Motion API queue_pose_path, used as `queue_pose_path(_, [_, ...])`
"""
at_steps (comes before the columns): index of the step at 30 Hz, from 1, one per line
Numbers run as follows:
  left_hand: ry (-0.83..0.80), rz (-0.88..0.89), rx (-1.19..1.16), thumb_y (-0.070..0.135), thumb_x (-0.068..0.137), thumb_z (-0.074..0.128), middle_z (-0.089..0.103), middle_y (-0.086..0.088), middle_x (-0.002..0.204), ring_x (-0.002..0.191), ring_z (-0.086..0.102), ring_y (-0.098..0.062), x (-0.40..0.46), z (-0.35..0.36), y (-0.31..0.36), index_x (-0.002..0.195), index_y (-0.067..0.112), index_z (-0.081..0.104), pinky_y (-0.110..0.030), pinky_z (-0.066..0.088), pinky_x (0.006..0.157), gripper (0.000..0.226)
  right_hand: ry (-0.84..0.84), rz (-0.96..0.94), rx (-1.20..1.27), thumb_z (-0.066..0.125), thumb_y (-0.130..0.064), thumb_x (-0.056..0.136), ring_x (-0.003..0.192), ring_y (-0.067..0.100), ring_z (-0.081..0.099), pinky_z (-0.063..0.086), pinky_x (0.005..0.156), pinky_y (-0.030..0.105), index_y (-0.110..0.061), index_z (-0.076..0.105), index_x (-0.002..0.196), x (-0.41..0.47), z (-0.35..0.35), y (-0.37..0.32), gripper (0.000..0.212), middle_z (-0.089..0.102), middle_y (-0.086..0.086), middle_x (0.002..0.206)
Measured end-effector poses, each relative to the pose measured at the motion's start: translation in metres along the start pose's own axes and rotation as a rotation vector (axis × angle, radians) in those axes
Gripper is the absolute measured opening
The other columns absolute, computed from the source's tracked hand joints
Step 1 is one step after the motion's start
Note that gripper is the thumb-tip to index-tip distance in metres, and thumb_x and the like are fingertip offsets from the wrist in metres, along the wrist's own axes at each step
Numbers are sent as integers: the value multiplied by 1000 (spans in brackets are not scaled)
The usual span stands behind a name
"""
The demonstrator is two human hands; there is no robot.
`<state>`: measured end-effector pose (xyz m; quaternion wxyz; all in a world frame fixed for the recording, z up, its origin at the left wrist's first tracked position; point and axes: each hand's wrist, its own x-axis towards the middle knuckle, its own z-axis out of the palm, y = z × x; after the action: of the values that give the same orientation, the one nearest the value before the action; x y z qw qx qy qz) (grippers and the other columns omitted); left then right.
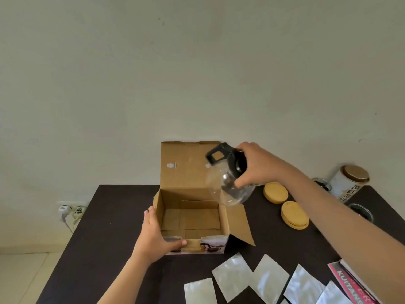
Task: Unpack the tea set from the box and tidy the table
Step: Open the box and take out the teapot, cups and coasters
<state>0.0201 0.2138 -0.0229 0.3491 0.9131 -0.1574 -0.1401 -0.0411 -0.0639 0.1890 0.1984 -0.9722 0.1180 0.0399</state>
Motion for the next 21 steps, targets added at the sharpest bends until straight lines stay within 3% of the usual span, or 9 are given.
queue_pose_path(4, [1, -9, -9, 75, 39, 77, -3, -2, 159, 146, -5, -21, 0, 1, 0, 148, 20, -13, -42, 20, 116, 151, -18, 194, -201, 83, -32, 51, 85, 22, 57, 59, 73, 37, -15, 38, 125, 9, 4, 50, 89, 29, 6, 117])
queue_pose_path(10, [10, -3, -16, 74, 40, 77, -1, -1, 159, 146, -7, -20, -1, 2, 1, 148, 20, -11, -42, 20, 115, 150, -87, 343, -183, 82, -26, 50, 102, 27, 47, 54, 79, 37, -13, 43, 123, 31, 52, 105, 83, 31, 8, 118])
queue_pose_path(17, [27, 3, -13, 70, 43, 79, 1, -1, 159, 146, -6, -20, 0, 3, 3, 148, 19, -10, -41, 18, 115, 147, -130, 389, -122, 80, -22, 55, 114, 29, 43, 49, 76, 33, -12, 41, 131, 53, 95, 129, 86, 33, 9, 125])
queue_pose_path(21, [21, -1, -16, 72, 42, 78, 2, 0, 158, 146, -4, -20, 0, 4, 2, 148, 21, -10, -42, 20, 114, 147, -105, 391, -61, 80, -20, 57, 118, 30, 43, 50, 83, 35, -11, 37, 138, 63, 110, 134, 92, 33, 12, 131])
